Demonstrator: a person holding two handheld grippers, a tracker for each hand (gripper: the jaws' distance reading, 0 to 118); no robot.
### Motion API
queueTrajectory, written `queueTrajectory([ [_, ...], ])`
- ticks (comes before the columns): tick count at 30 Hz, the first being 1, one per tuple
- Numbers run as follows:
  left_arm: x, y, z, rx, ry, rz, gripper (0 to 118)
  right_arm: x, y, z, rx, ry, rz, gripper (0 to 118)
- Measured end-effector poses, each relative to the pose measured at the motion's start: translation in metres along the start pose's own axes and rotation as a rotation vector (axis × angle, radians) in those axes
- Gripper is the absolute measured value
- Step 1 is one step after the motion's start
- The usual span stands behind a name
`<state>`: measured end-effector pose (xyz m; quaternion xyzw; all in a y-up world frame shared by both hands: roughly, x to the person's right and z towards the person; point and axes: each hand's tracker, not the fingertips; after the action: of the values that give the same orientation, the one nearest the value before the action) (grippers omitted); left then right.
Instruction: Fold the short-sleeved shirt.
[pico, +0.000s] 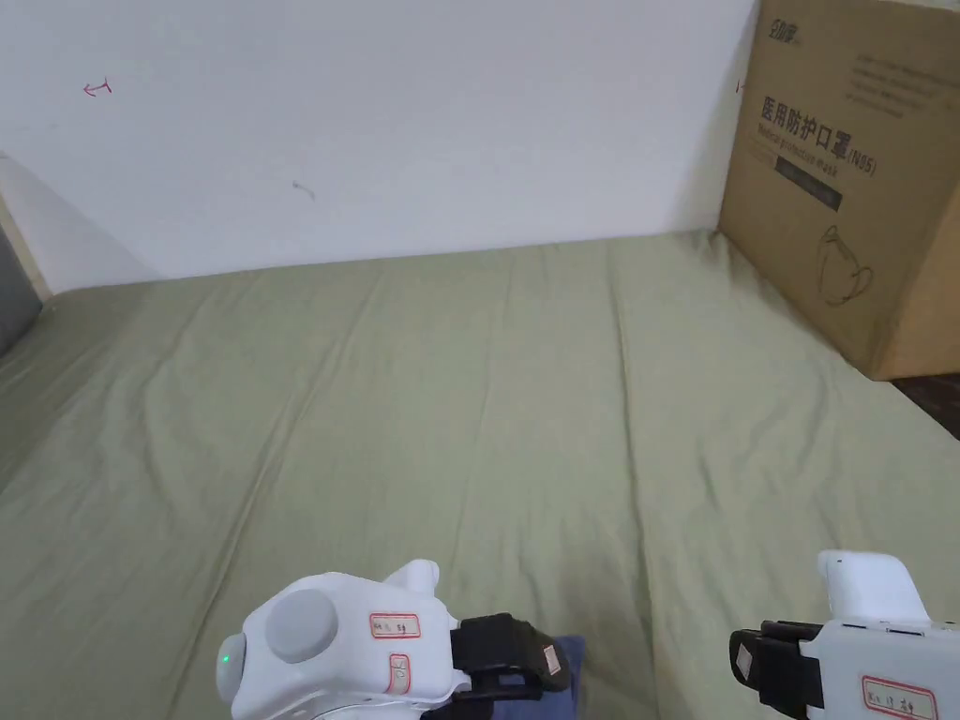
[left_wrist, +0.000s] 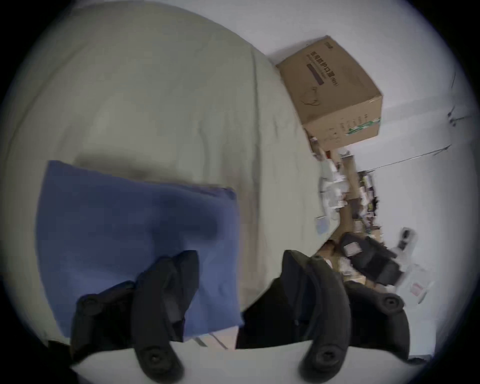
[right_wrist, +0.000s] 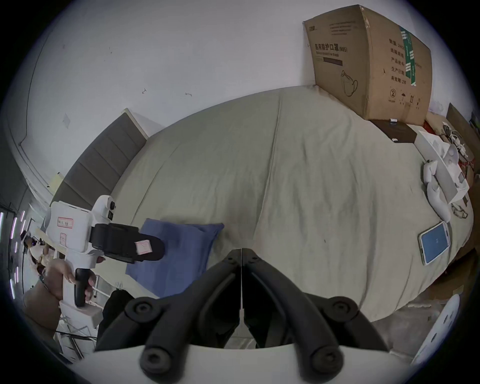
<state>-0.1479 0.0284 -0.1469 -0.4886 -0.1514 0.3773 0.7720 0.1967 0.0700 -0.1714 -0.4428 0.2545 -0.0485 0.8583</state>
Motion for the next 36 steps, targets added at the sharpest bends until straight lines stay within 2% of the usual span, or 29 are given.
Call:
queueTrajectory([
  [1, 0.002, 0.0, 0.008, 0.009, 0.013, -0.03, 107, 0.002, 0.0, -0.001, 0.001, 0.0, -0.005, 0],
  [2, 0.003, -0.001, 0.016, 0.027, 0.015, -0.051, 117, 0.003, 0.0, -0.002, 0.002, 0.0, -0.008, 0],
  [5, 0.006, 0.002, 0.044, 0.083, 0.096, -0.138, 117, 0.004, 0.002, -0.004, 0.005, -0.002, -0.01, 0],
  [6, 0.008, 0.002, 0.053, 0.091, 0.125, -0.175, 111, 0.005, 0.002, -0.005, 0.006, -0.001, -0.011, 0],
  [7, 0.01, 0.0, 0.06, 0.12, 0.154, -0.218, 91, 0.005, 0.003, -0.006, 0.008, 0.0, -0.012, 0],
  [8, 0.015, -0.002, 0.064, 0.135, 0.173, -0.257, 60, 0.005, 0.003, -0.006, 0.01, 0.001, -0.013, 0],
  [9, 0.018, -0.003, 0.065, 0.136, 0.195, -0.291, 23, 0.004, 0.003, -0.005, 0.012, 0.003, -0.015, 0],
  [10, 0.022, -0.004, 0.061, 0.128, 0.227, -0.32, 2, 0.003, 0.004, -0.006, 0.012, 0.005, -0.016, 0],
  [11, 0.023, -0.007, 0.056, 0.115, 0.254, -0.336, 2, 0.003, 0.004, -0.006, 0.012, 0.006, -0.016, 0],
  [17, 0.02, -0.012, -0.014, -0.069, 0.191, -0.319, 2, 0.005, 0.007, -0.007, 0.021, 0.0, -0.015, 0],
  [22, 0.01, -0.027, -0.078, -0.182, 0.314, -0.319, 2, 0.008, 0.009, -0.003, 0.033, -0.007, -0.015, 0],
  [26, -0.001, -0.031, -0.1, -0.213, 0.286, -0.265, 2, 0.011, 0.009, 0.0, 0.038, -0.027, -0.016, 0],
  [32, -0.012, -0.023, -0.083, -0.172, 0.109, -0.111, 2, 0.009, 0.005, 0.003, 0.037, -0.03, -0.008, 0],
  [36, 0.016, -0.025, -0.025, 0.012, 0.084, -0.264, 2, 0.003, 0.006, 0.007, 0.038, -0.018, -0.015, 0],
])
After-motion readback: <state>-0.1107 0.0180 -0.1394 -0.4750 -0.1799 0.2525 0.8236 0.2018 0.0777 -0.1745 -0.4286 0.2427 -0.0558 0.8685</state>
